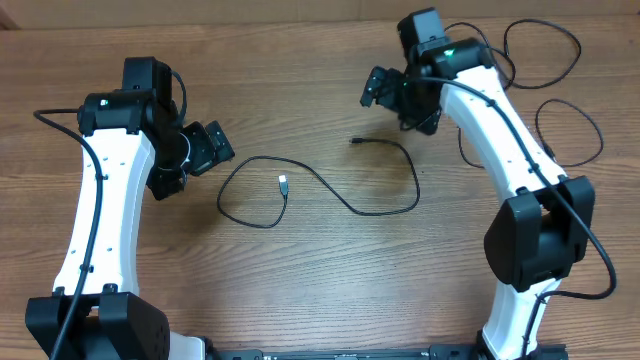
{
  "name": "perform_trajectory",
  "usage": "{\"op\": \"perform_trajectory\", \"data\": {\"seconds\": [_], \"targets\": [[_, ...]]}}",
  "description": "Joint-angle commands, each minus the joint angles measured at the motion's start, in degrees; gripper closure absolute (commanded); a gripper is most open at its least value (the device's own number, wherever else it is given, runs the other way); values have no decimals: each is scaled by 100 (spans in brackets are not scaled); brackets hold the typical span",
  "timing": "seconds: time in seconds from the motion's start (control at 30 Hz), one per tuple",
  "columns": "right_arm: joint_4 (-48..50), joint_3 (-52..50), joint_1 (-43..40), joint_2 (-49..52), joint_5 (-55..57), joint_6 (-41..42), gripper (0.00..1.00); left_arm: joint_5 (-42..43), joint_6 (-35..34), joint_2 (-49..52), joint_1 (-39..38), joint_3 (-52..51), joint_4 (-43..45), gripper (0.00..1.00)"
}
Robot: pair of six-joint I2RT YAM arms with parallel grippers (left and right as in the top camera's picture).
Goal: Untangle cables
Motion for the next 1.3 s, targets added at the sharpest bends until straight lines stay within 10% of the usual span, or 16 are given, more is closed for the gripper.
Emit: {"op": "perform_trajectory", "data": {"seconds": [0.0,0.67,1.27], "targets": [[87,-249,26,260,289,1794,0,-42,107,-63,-2,79,-59,0],[868,-400,26,1220,85,2562,0,-81,109,-63,-7,79,-57,1],[846,-400,358,1537,282,2562,32,-81,109,-66,-7,76,-46,0]]}}
